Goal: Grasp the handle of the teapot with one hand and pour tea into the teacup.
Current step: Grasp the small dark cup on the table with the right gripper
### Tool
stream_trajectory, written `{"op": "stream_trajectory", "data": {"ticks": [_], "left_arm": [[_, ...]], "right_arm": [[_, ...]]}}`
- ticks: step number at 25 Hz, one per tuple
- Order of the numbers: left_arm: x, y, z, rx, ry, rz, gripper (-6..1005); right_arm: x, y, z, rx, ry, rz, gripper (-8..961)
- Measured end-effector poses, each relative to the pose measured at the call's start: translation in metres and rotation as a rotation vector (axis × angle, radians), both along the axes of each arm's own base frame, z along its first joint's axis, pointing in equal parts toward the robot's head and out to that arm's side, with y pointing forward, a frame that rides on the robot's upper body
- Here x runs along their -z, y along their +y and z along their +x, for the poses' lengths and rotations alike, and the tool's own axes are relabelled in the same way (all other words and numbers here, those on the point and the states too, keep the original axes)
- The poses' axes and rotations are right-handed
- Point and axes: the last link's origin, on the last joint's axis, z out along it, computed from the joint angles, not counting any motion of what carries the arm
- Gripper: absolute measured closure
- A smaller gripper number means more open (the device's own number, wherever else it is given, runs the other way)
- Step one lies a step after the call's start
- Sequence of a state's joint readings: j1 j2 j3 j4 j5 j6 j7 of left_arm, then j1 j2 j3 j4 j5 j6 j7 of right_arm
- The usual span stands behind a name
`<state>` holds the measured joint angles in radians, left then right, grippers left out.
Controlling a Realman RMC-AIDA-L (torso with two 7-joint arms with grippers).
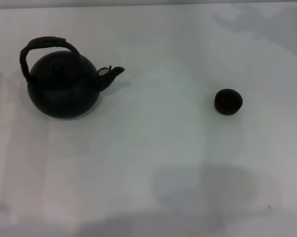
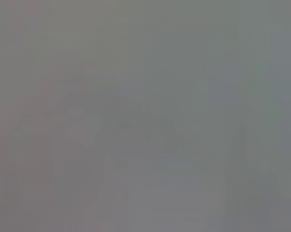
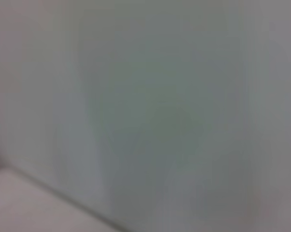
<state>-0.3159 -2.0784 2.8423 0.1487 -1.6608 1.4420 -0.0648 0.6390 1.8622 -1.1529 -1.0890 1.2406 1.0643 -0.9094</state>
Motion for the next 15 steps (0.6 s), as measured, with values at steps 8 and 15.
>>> {"op": "stream_trajectory", "data": {"ticks": [8, 15], "left_arm": [[0.000, 0.005, 0.002, 0.004, -0.003, -0.002, 170], [0.000, 0.009, 0.005, 0.013, -0.003, -0.001, 170]], "right_arm": [[0.021, -0.031, -0.037, -0.006, -0.366, -0.172, 132], [0.089, -0.054, -0.053, 0.000, -0.655, -0.380, 133]]}}
